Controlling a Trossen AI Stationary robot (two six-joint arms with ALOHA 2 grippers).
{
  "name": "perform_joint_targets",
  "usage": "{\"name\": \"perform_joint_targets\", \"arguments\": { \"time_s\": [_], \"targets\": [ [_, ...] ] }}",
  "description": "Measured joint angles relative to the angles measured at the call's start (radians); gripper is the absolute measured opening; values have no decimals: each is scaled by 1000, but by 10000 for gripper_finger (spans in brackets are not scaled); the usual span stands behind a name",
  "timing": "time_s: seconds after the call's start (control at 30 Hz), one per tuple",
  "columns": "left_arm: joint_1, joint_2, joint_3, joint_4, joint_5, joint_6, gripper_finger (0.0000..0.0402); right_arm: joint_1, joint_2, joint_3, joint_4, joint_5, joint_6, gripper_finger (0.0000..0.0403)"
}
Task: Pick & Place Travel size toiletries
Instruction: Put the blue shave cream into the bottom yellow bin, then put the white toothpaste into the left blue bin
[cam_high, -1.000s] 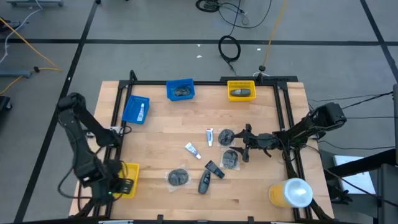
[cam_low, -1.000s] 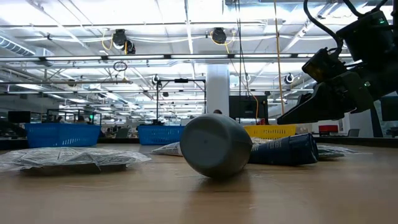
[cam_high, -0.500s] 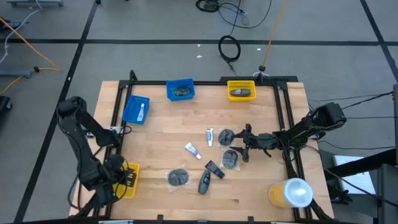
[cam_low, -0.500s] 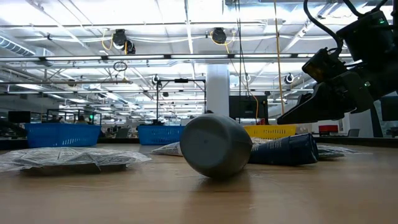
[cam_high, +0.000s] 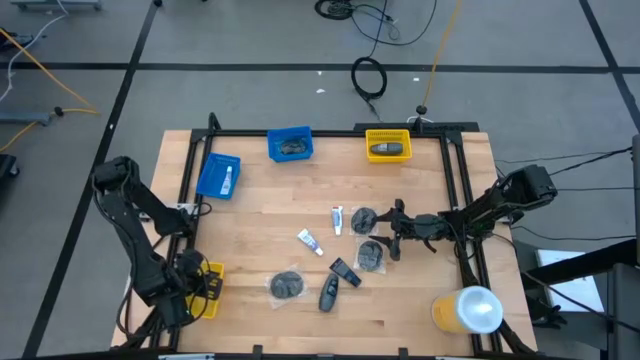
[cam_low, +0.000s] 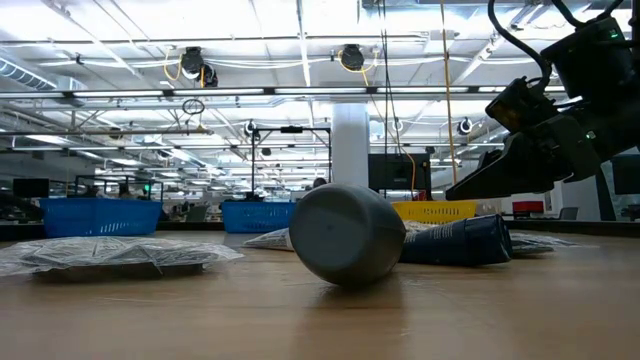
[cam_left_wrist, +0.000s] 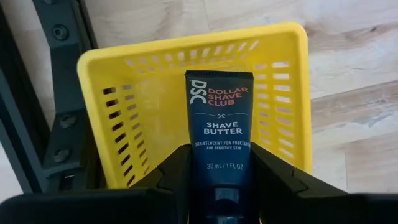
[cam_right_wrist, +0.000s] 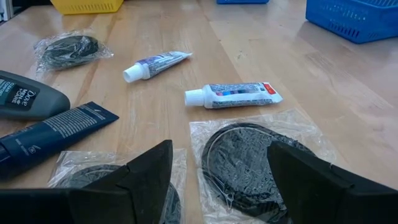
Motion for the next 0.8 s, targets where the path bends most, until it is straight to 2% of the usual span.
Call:
{"name": "perform_joint_targets", "arguments": {
  "time_s": [0.33, 0.43, 0.67, 0.8],
  "targets": [
    [0, 0, 0, 7, -1, 2, 218, 0, 0, 0, 0, 0, 3, 254],
    [0, 0, 0, 6, 10, 1, 232, 0, 0, 0, 0, 0, 3, 254],
    [50, -57, 9, 3, 153, 52, 227, 0, 0, 0, 0, 0, 3, 254],
    [96, -128, 43, -6, 119, 146, 207, 0, 0, 0, 1, 0, 3, 254]
  ]
}}
